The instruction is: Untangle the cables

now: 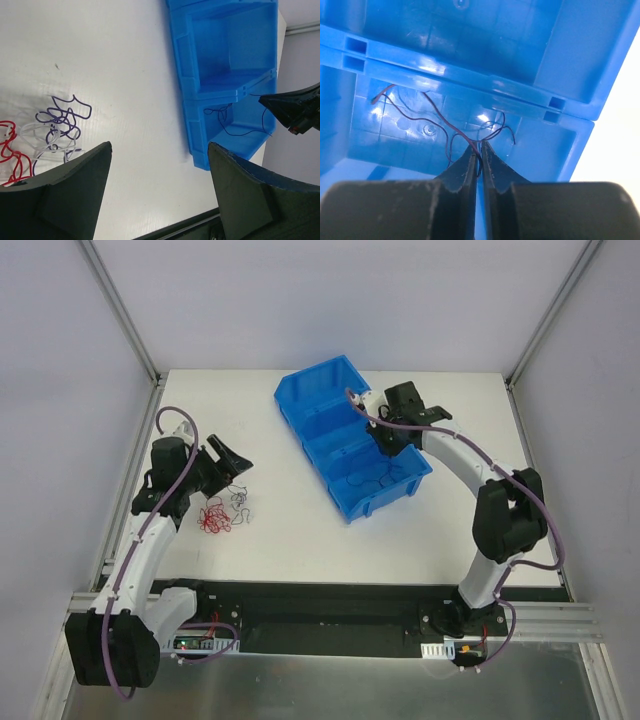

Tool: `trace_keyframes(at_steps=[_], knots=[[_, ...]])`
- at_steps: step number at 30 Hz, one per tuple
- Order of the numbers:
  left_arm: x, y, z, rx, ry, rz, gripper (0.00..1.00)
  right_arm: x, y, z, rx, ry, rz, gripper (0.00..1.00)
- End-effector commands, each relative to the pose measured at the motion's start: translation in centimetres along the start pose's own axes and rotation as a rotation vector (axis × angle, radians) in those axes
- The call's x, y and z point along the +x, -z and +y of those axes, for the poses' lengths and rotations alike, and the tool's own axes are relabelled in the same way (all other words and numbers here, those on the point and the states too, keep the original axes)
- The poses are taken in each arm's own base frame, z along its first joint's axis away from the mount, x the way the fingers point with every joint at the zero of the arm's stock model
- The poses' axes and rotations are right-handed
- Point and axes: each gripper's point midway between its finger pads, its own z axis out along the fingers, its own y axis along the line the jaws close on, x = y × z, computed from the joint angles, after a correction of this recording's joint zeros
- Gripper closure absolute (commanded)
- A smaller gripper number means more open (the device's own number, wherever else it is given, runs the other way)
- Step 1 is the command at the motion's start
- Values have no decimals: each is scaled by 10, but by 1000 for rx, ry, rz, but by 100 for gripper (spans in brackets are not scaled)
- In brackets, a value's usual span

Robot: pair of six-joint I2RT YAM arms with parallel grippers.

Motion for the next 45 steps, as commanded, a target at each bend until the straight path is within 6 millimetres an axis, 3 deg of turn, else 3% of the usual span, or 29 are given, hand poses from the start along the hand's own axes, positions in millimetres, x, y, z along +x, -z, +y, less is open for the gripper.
trace_keyframes(at_steps=[1, 4, 6, 8, 11, 18, 23, 37, 40, 42, 45], knots=[[7, -3, 5, 10, 27, 48, 24, -28, 8, 14, -34, 90, -177, 91], [4, -11, 17, -24, 33, 65, 26, -24, 11, 25, -58, 139, -149, 89], [-3, -14, 22, -57, -44, 72, 37, -25, 18, 29, -79, 143, -153, 86], [-14, -12, 38, -164, -110, 61, 41, -23, 23, 31, -90, 142, -148, 80], [-19, -14, 54, -252, -180, 80, 41, -20, 29, 29, -74, 140, -136, 69], [-8, -17, 73, -312, -282, 222, 37, -21, 48, 23, -24, 121, -147, 59], [5, -23, 67, -222, -363, 350, 35, -33, 62, 36, -88, 117, -228, 52], [22, -53, 92, -234, -327, 534, 37, -57, 73, 52, -149, 91, -301, 48], [17, -62, 94, -248, -305, 528, 38, -61, 76, 58, -154, 108, -313, 47], [11, -68, 91, -250, -302, 512, 45, -64, 78, 63, -159, 120, -321, 47], [2, -72, 90, -269, -300, 488, 76, -72, 83, 72, -159, 143, -338, 47]])
